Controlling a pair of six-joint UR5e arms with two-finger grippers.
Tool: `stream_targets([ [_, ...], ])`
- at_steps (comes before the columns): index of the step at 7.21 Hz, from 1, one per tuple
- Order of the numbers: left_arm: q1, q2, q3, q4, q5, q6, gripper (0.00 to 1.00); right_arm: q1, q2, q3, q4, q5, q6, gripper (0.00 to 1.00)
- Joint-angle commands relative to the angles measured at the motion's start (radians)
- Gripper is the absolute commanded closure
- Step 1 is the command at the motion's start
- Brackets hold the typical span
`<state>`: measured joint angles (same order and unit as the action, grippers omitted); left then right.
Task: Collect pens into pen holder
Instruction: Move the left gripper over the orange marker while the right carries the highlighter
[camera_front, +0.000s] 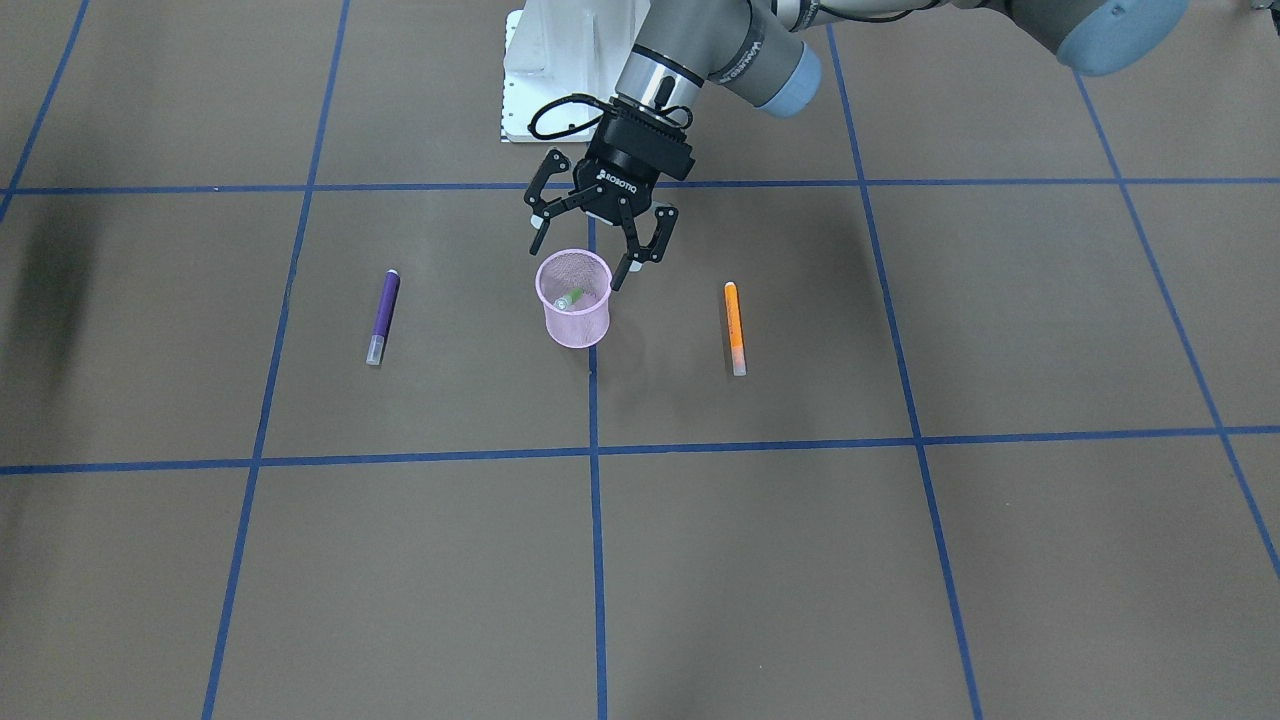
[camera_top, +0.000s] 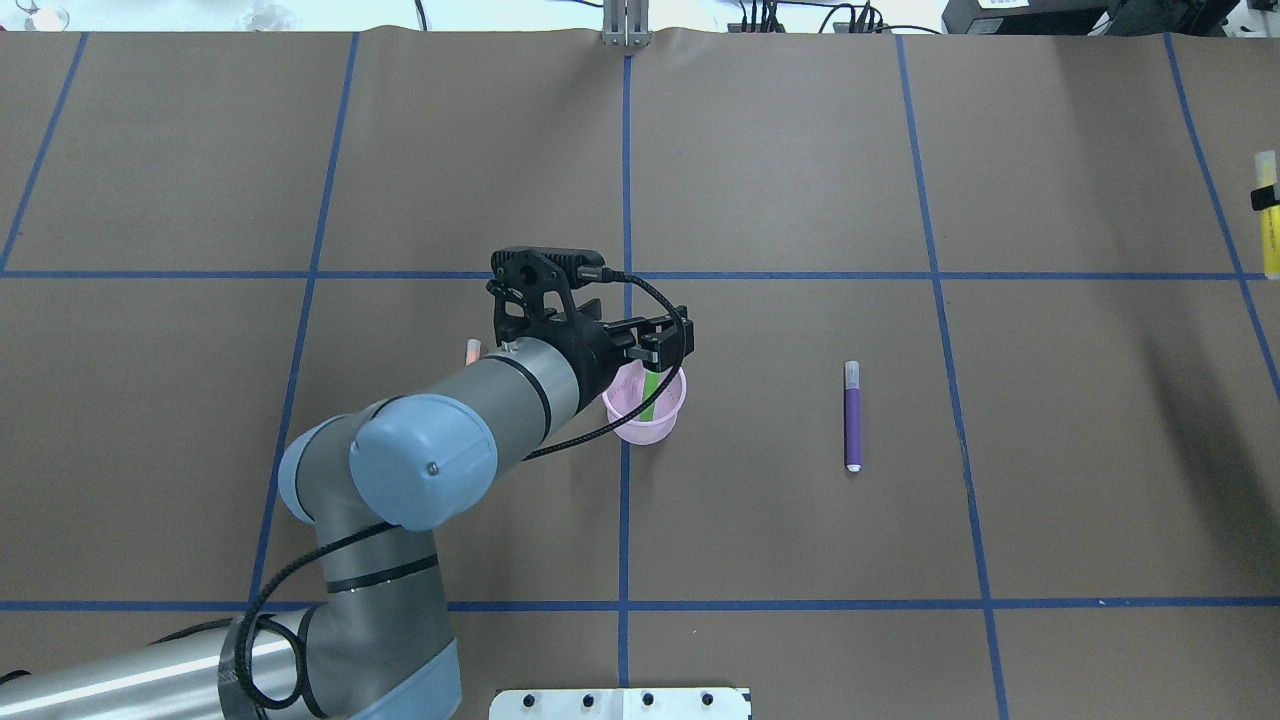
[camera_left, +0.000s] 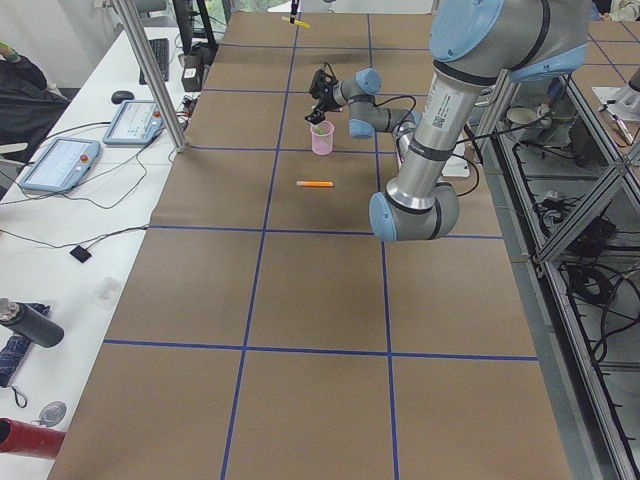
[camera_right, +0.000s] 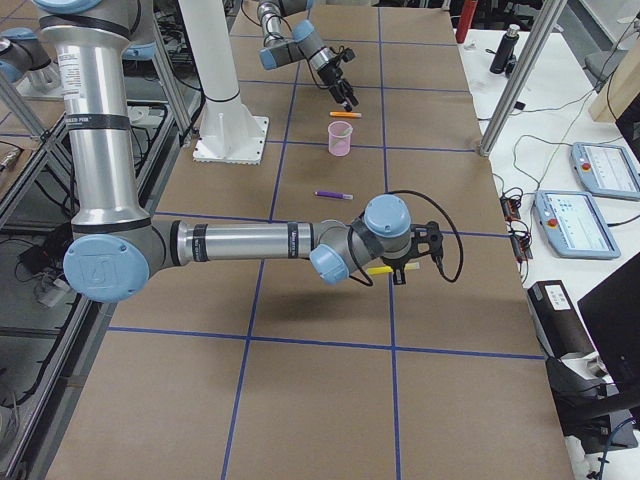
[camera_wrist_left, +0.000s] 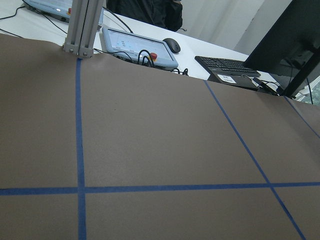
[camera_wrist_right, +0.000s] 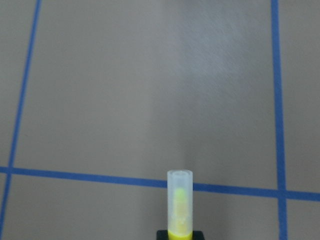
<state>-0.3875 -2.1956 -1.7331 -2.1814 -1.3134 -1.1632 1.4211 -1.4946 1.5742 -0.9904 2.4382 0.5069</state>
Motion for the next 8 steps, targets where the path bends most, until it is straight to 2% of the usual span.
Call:
stream_targets([
  [1, -0.135, 0.008, -0.020, 0.205, -0.331, 0.000, 0.01, -0.001, 0.043, 0.082, 0.001, 0.002, 0.044, 1.00],
  [2, -0.167, 0.014, -0.022, 0.294, -0.433, -0.001, 0.01, -0.002, 0.063, 0.105, 0.001, 0.004, 0.077, 1.00],
  [5, -0.183, 0.014, -0.011, 0.452, -0.490, 0.000, 0.01, -0.047, 0.089, 0.170, 0.004, -0.002, 0.114, 1.00],
  [7, -0.182, 0.016, 0.042, 0.456, -0.500, 0.002, 0.01, -0.088, 0.088, 0.167, 0.126, -0.025, 0.130, 1.00],
  [8, -0.183, 0.017, 0.075, 0.454, -0.513, 0.003, 0.01, -0.132, 0.091, 0.170, 0.175, -0.069, 0.189, 1.00],
])
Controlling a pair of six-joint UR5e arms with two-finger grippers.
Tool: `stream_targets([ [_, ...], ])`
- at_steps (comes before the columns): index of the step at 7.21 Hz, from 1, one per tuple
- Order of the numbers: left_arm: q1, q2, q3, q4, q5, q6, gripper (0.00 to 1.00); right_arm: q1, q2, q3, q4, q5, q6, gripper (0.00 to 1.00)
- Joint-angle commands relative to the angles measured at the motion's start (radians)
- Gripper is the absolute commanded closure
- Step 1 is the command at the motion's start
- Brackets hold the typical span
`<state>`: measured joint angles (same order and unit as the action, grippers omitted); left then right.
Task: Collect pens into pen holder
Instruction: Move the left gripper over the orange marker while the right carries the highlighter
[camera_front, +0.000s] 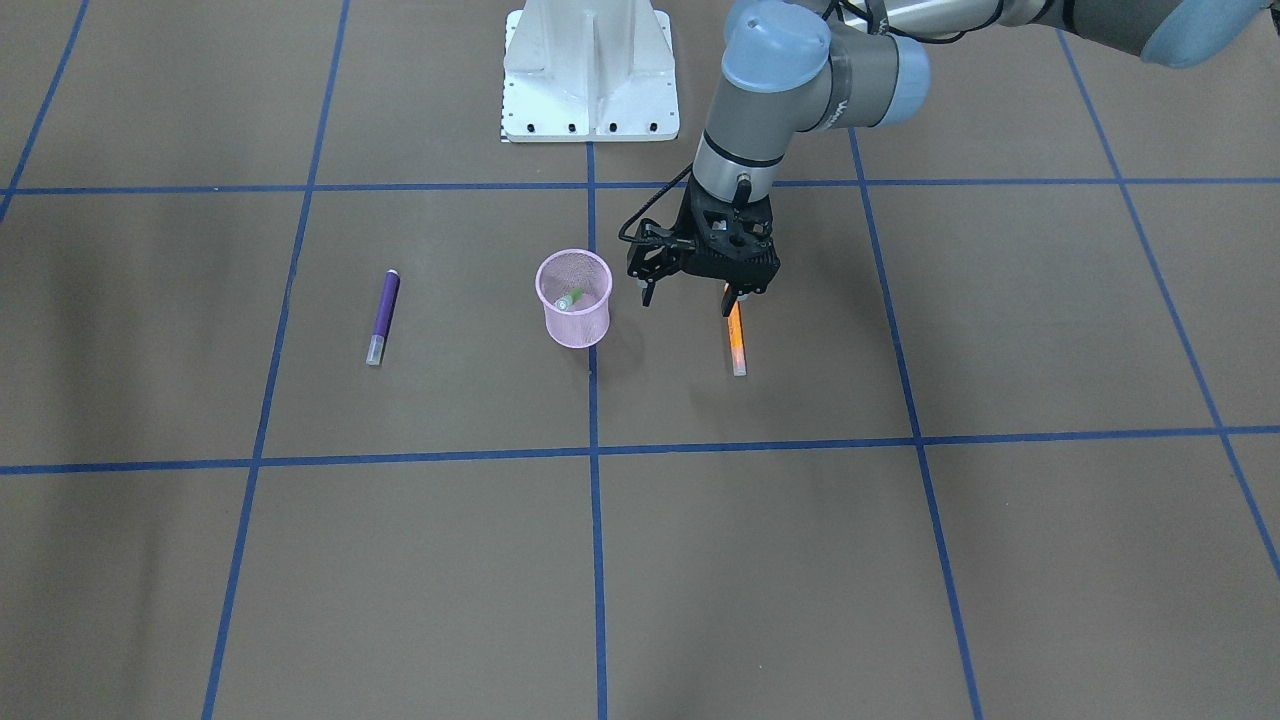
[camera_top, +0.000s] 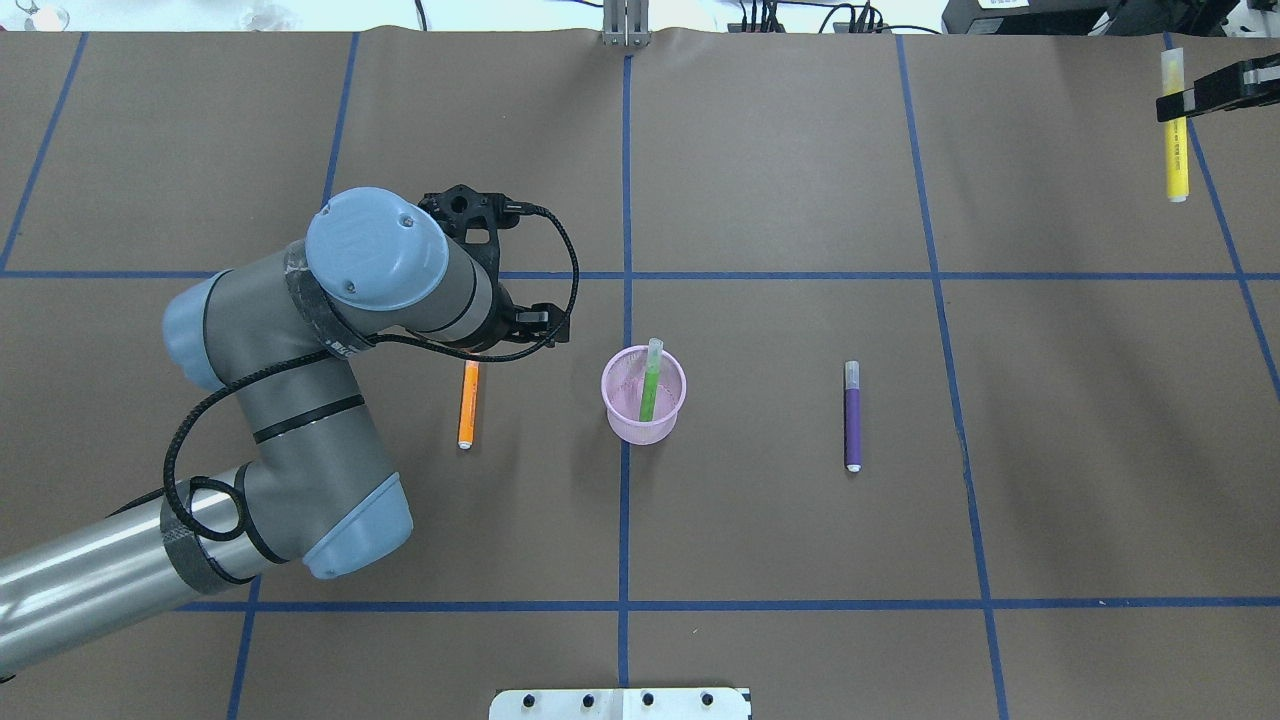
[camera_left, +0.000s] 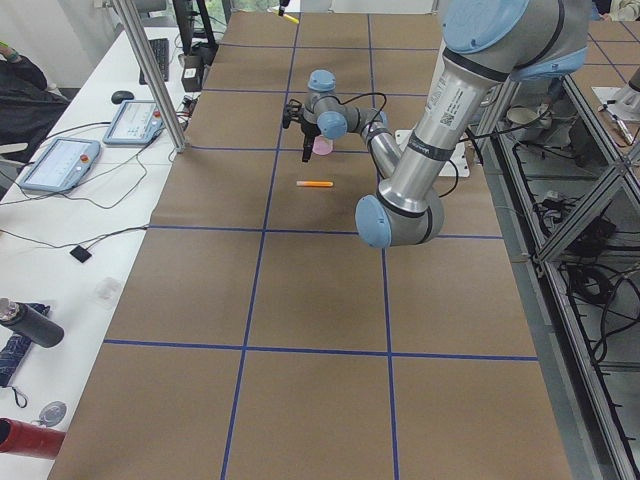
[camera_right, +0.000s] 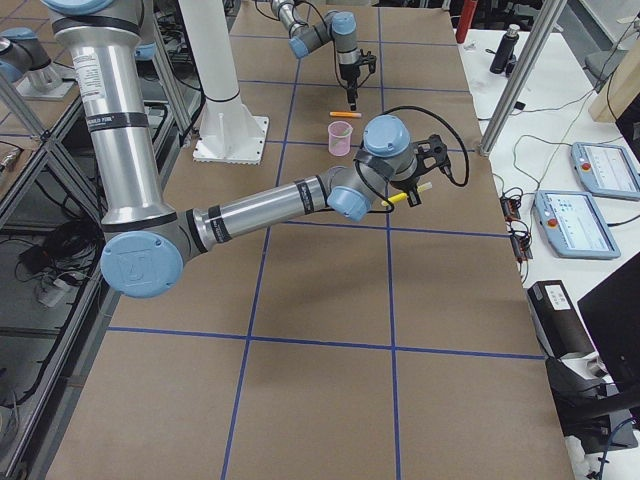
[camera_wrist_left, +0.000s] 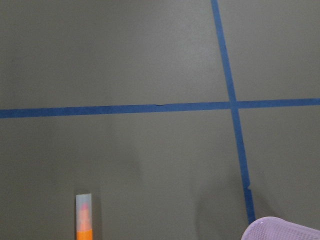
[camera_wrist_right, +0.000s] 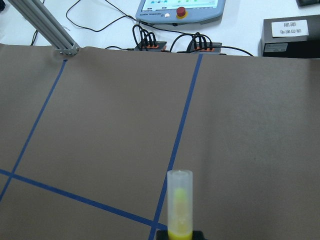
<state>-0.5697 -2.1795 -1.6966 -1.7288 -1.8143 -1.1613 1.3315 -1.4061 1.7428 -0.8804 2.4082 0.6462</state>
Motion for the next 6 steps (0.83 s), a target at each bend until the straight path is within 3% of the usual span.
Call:
stream_targets([
  [1, -0.002, 0.001, 0.060, 0.005, -0.020, 0.058, 0.01, -0.101, 0.003, -0.002, 0.145, -0.126, 0.108, 1.00],
  [4, -0.012, 0.001, 0.110, 0.002, -0.043, 0.123, 0.01, -0.190, 0.003, -0.006, 0.268, -0.245, 0.214, 1.00],
  [6, -0.010, 0.000, 0.138, -0.006, -0.045, 0.123, 0.02, -0.215, 0.003, -0.003, 0.274, -0.273, 0.223, 1.00],
])
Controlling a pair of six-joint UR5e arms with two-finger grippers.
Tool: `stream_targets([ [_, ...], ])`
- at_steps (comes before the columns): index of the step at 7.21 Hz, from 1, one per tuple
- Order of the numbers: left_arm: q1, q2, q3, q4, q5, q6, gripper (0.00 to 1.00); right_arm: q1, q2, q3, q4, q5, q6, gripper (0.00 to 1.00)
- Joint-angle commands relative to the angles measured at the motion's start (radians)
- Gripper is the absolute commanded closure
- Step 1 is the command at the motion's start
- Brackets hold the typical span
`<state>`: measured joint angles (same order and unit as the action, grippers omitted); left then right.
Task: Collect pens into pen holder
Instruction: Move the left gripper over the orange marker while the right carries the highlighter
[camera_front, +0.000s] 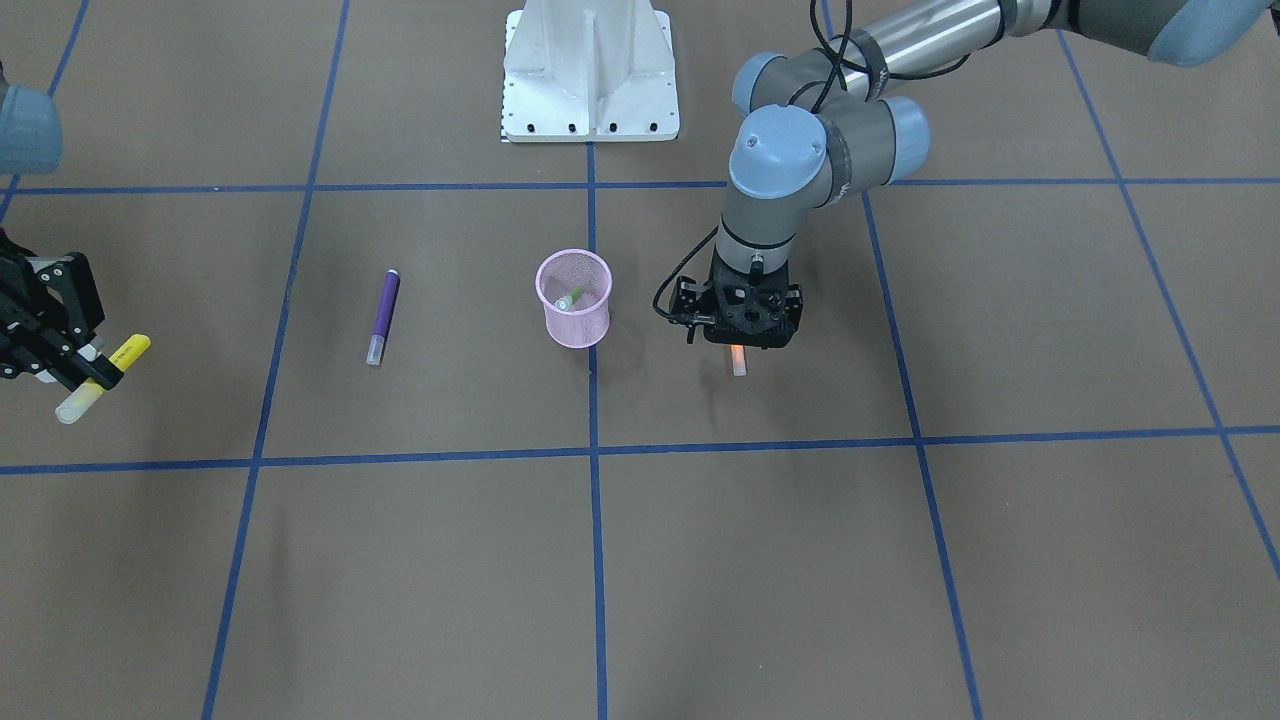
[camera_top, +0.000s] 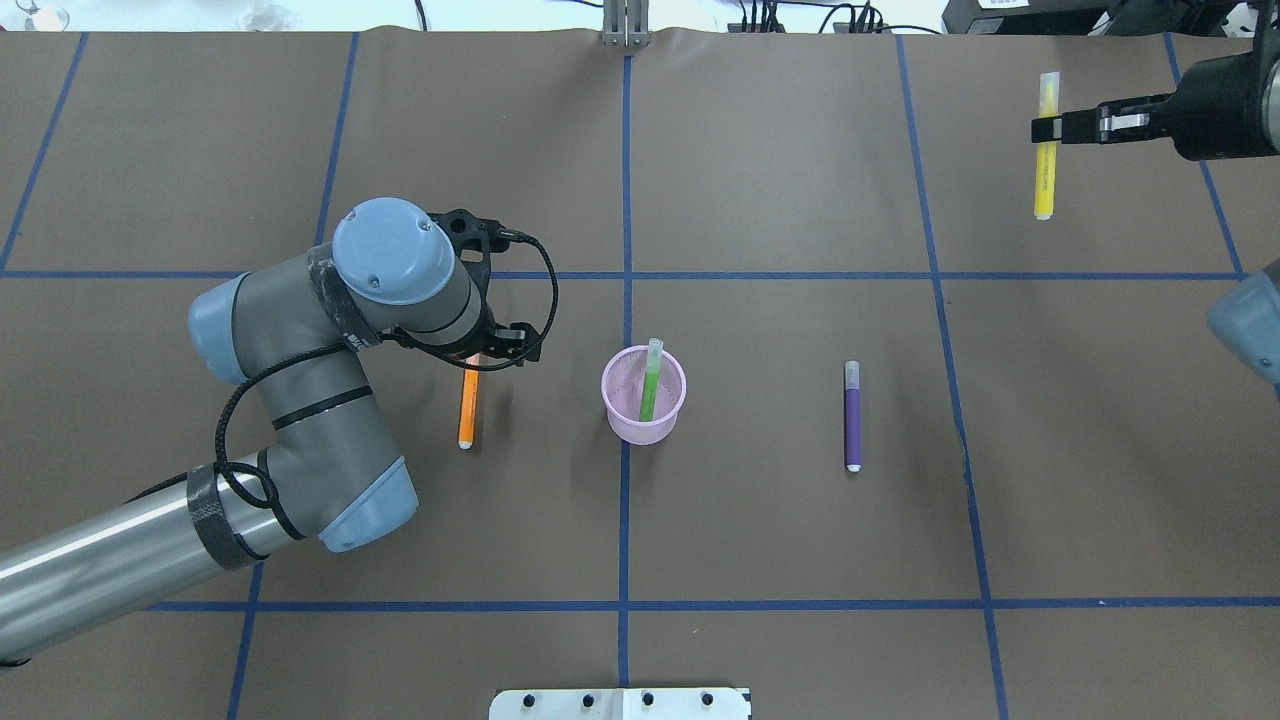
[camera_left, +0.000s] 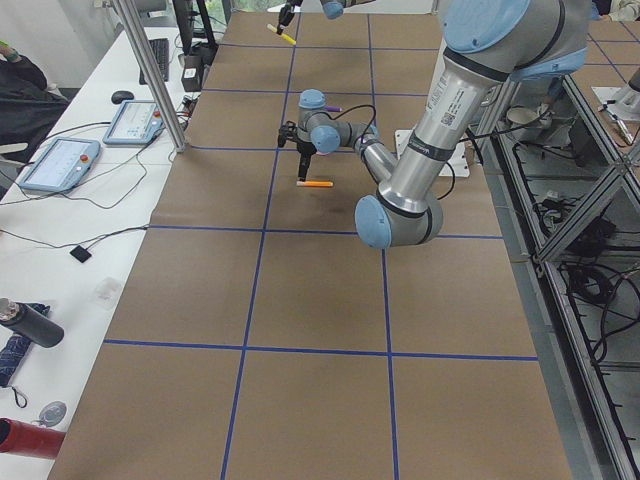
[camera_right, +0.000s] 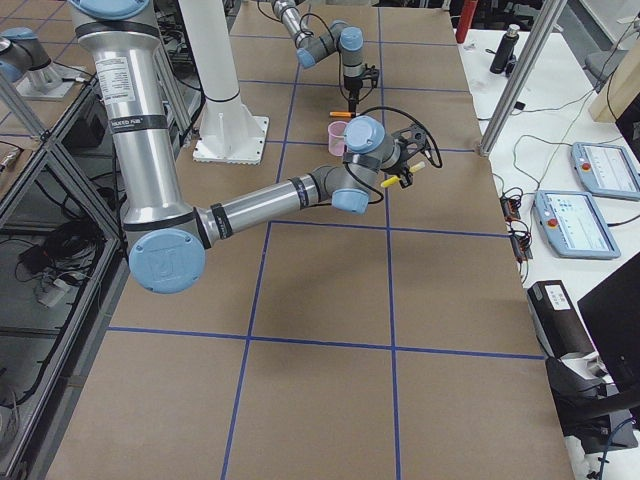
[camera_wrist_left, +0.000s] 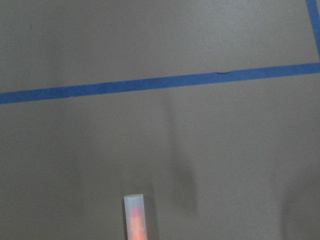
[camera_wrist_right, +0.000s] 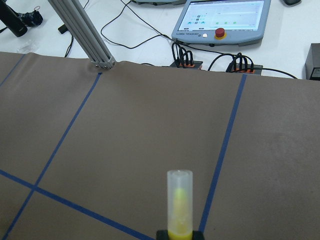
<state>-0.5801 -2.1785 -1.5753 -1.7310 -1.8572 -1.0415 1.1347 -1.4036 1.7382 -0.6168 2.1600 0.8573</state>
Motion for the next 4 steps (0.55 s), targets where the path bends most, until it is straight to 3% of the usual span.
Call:
stream_targets([
  [1, 0.000, -0.001, 0.021, -0.005, -0.028, 0.004, 0.05, -0.021, 0.000, 0.001, 0.011, -0.029, 0.012, 1.00],
  [4, 0.002, -0.001, 0.027, -0.007, -0.030, 0.003, 0.21, -0.036, 0.000, 0.001, 0.012, -0.032, 0.012, 1.00],
])
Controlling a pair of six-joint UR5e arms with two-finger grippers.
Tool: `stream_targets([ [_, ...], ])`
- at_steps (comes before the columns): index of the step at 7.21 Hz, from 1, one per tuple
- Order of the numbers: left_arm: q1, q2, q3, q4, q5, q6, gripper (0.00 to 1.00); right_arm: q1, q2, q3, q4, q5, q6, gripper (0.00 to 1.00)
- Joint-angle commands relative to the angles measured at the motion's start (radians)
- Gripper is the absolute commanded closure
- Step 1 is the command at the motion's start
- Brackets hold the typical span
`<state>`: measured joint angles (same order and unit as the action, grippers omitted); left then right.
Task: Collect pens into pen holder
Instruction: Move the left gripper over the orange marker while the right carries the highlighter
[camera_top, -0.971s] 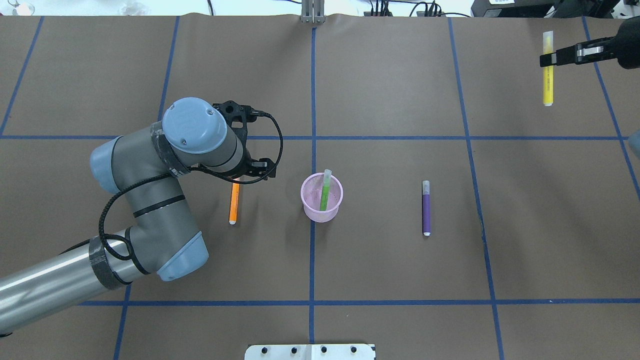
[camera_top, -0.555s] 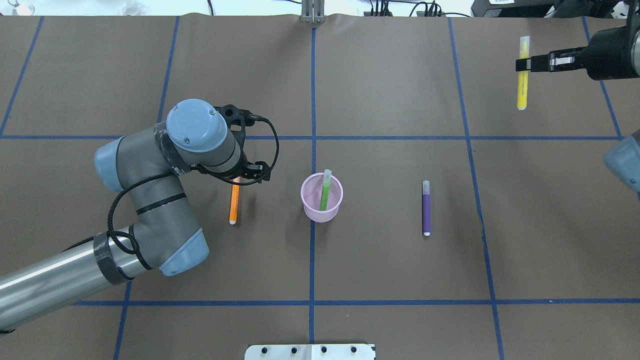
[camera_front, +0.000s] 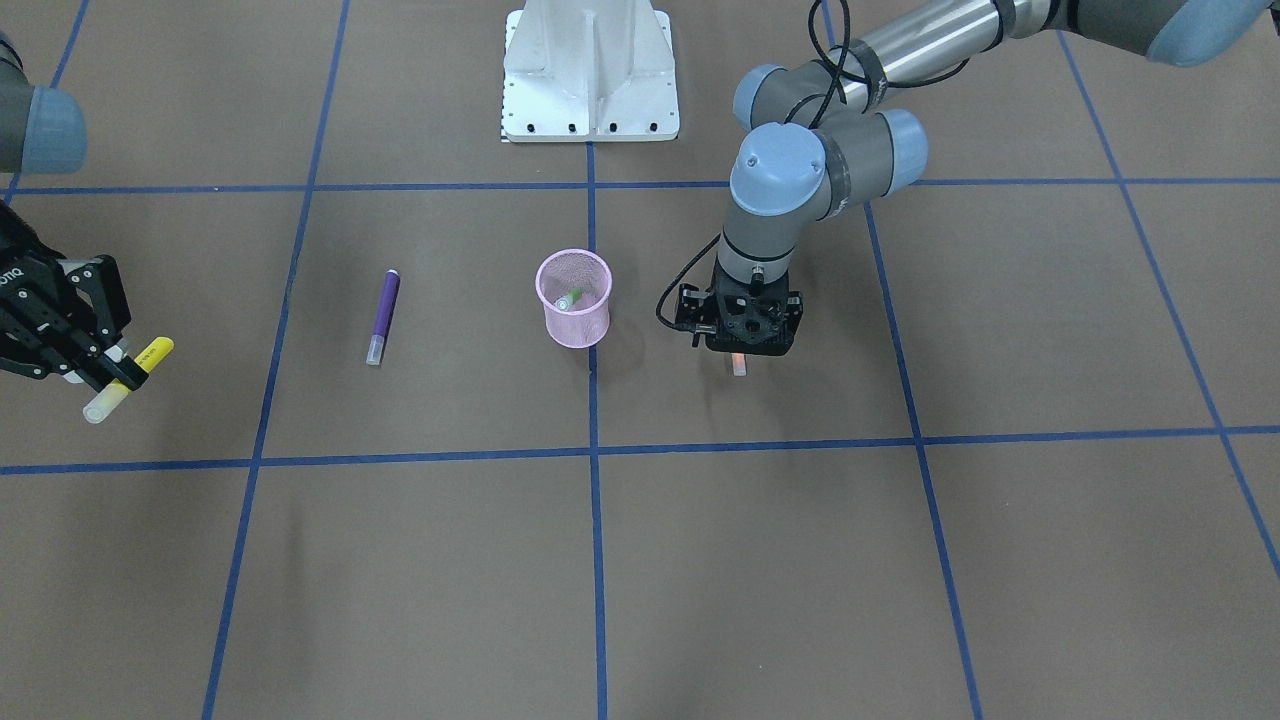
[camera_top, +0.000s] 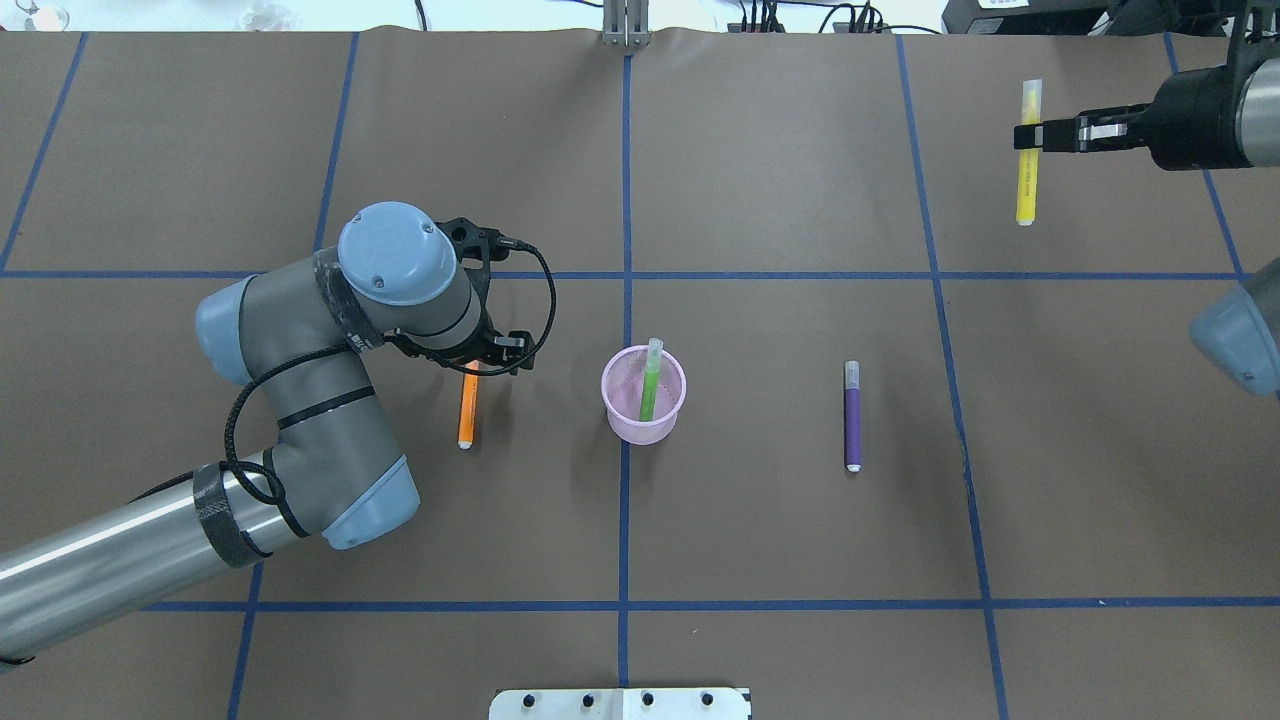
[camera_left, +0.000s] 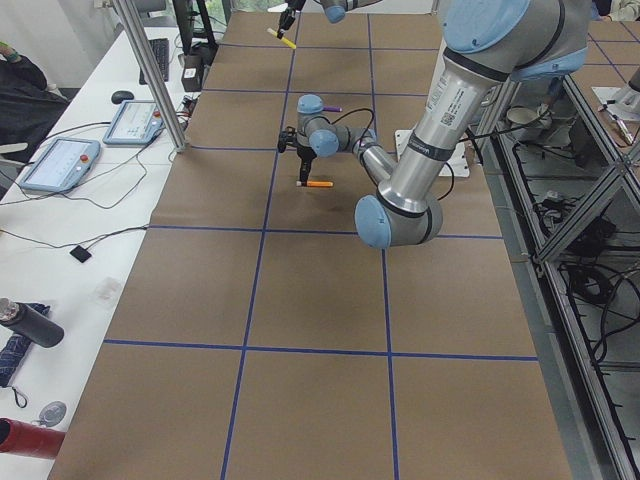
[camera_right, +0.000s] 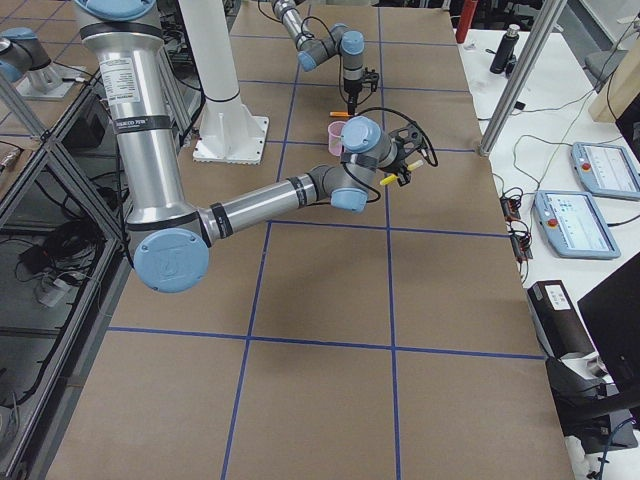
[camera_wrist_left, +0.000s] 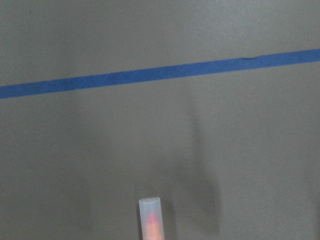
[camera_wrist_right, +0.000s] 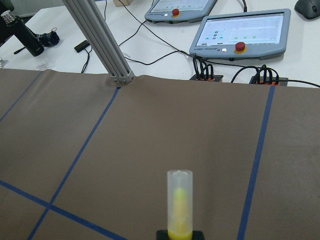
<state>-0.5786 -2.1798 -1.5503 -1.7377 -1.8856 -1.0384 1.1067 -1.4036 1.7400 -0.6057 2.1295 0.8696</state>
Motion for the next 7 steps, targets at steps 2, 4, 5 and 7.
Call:
stream_targets([
  [2, 0.002, 0.000, 0.006, 0.000, -0.001, 0.001, 0.22, -0.036, 0.000, 0.001, 0.001, -0.029, 0.002, 1.00],
  [4, 0.002, 0.000, 0.010, -0.002, -0.001, 0.001, 0.22, -0.105, 0.006, 0.012, 0.030, -0.103, 0.055, 1.00],
  [5, 0.002, 0.000, 0.010, -0.002, -0.001, 0.011, 0.22, -0.140, 0.012, 0.007, 0.068, -0.144, 0.090, 1.00],
  [7, 0.002, 0.000, 0.022, -0.002, -0.001, 0.027, 0.25, -0.168, 0.015, 0.012, 0.072, -0.189, 0.098, 1.00],
])
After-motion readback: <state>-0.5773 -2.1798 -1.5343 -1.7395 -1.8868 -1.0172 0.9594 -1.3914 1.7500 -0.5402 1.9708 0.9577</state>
